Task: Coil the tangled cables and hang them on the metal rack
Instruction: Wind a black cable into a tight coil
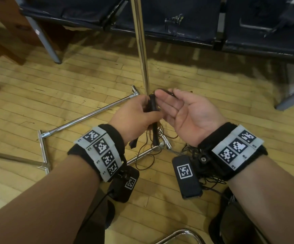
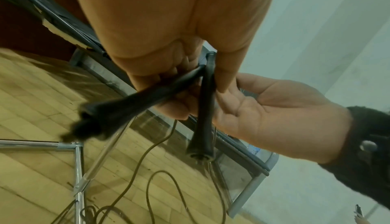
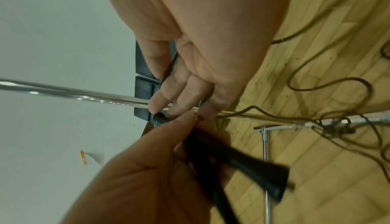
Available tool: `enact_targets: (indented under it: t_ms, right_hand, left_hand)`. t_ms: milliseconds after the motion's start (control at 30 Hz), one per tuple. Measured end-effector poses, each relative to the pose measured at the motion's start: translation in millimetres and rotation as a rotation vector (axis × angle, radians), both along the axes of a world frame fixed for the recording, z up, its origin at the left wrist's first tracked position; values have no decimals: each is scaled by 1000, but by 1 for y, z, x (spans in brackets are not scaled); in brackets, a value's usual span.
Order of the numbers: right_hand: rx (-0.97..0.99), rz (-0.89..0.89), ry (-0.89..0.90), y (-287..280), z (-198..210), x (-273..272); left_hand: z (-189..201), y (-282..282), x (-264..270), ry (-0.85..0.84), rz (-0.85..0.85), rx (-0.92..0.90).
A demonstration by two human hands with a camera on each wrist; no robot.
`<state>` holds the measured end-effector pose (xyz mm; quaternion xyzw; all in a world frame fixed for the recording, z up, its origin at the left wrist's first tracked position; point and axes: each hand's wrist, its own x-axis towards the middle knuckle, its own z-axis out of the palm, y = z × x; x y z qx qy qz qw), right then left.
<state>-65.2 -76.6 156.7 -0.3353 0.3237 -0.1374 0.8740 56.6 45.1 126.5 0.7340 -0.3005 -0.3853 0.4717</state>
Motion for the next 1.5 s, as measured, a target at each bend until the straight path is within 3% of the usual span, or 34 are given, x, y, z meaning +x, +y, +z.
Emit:
enact_targets:
  t_ms: [67,200,267,333,400,533,600,700,833,900,967,1067,1133,1200,1300,1367,1433,1500]
  right_hand:
    - [-166,43,144,-3,-4,-3]
    - [-765,23,658,-17,-11,-13]
    - [-975,38,634,-22,-7,-16]
    - [-1097,268,489,-20,-5,-16]
    - [-1125,533,387,-12,-8,-16]
    - [-1097,587,349,-4,-10,-17]
    - [-1092,601,375,-5,-11,-18]
    - [-1183,649,480,-14,-17,-24]
    - [-1195,821,737,-37,-35,-46]
    - [-1284,878,933,-52,-42,-62]
    - [-1364,942,1177,-67,-46,-76]
    - [-1359,1047,1405,-74,-42,-82]
    - [-1356,1092,1353,-67,-33,-76]
    - [-1375,1010,1123,-54,-22,-67]
    - [-1310,795,691,-31,-7,-47]
    - [-1146,700,439,-16,-3,-35]
    - [-956,680,245,-9,-2,-29]
    - [-885,709,182,-4,-1,-28]
  left_hand:
    - [2,-1,-1,-21,18,15]
    - [5,0,1,-60,25,56]
    - [5,1,1,-105,-47,90]
    - [8,2,0,-140,-136,110]
    - [13,3,-2,-78,-188,84]
    - [20,8,2,-46,-181,50]
    - [21,10,8,-36,-52,-12]
    - [27,12,22,66,297,-173]
    - [43,25,59,260,743,-490]
    - [46,36,77,331,912,-559]
    - [44,42,80,263,955,-536]
    - [41,42,68,79,841,-453]
    - [41,39,60,27,745,-375]
    - [40,35,48,-17,562,-267]
    - [39,27,20,-223,100,-98]
    - [39,22,2,-300,-184,-9]
    - [38,17,-7,-315,-322,42]
    - [38,15,-9,-362,-335,65]
